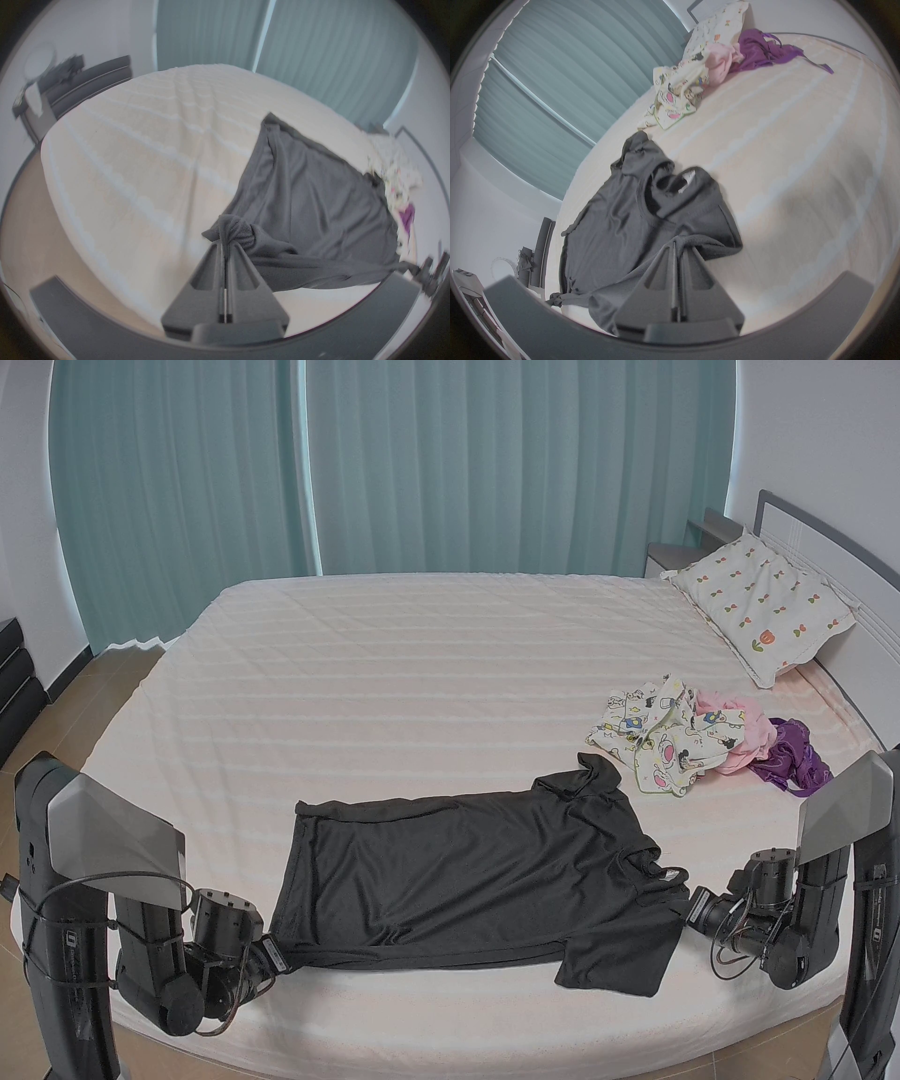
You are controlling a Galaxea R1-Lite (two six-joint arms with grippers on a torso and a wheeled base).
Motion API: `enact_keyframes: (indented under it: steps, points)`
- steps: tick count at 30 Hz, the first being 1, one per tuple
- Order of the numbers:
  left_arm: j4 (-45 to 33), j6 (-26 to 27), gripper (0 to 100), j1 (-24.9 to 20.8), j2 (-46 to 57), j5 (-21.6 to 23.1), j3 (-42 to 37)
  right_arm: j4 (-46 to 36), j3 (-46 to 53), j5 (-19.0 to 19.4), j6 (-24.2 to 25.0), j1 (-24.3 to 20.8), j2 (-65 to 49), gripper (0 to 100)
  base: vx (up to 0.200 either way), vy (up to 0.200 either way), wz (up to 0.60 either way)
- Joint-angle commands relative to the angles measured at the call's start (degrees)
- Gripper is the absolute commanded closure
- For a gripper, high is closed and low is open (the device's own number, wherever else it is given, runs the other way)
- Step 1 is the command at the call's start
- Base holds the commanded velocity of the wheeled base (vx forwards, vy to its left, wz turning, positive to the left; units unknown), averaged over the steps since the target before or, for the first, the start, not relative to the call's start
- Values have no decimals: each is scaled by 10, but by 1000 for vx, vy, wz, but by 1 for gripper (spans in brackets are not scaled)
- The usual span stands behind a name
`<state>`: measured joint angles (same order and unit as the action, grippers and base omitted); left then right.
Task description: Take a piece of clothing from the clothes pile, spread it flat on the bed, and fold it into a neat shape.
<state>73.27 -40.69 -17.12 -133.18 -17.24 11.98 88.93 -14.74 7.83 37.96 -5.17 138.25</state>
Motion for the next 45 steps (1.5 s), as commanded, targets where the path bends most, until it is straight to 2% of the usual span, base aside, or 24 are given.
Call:
enact_keyframes:
  steps: [1, 6, 9, 13, 14, 17, 20, 24, 26, 29, 30, 32, 33, 35, 38, 45]
  points:
    - [2, -42, 100, 23, -23, 15, 49, 3, -57, 16, -15, 17, 0, 100, 0, 0, 0]
    - [3, -64, 100, 27, -32, 18, 70, -39, -116, 18, -16, 10, 4, 100, 0, 0, 0]
    - [3, -85, 100, 29, -36, 18, 88, -101, -189, 17, -15, 8, 4, 100, 0, 0, 0]
    - [4, -85, 100, 29, -53, 19, 95, -152, -219, 18, -16, 1, 8, 100, 0, 0, 0]
    - [4, -85, 100, 29, -54, 19, 95, -154, -222, 18, -16, 0, 9, 0, 0, 0, 0]
    - [4, -84, 100, 29, -58, 18, 102, -149, -224, 15, -14, 2, 11, 0, 0, 0, 0]
    - [4, -84, 100, 29, -57, 19, 100, -151, -209, 19, -11, 23, -18, 0, 0, 0, 0]
    - [4, -83, 100, 29, -59, 18, 100, -159, -143, 59, -17, 60, -60, 0, 0, 0, 0]
    - [4, -83, 100, 29, -59, 18, 100, -157, -128, 61, -17, 62, -63, 0, 0, 0, 0]
    - [4, -83, 100, 29, -59, 18, 99, -146, -36, 68, -17, 31, -81, 0, 0, 0, 0]
    - [4, -83, 100, 29, -59, 18, 99, -140, -20, 68, -10, 9, -78, 0, 0, 0, 0]
    - [4, -83, 100, 29, -59, 18, 98, -135, -15, 67, -10, -2, -75, 0, 0, 0, 0]
    - [4, -83, 100, 29, -58, 18, 98, -125, -2, 61, -8, -29, -52, 0, 0, 0, 0]
    - [4, -83, 100, 29, -57, 19, 96, -120, 4, 54, -7, -38, -41, 0, 0, 0, 0]
    - [4, -84, 100, 29, -55, 25, 89, -120, 2, 22, 5, -62, -22, 0, 0, 0, 0]
    - [4, -84, 100, 29, -55, 27, 89, -129, -14, 11, 14, -86, -13, 0, 0, 0, 0]
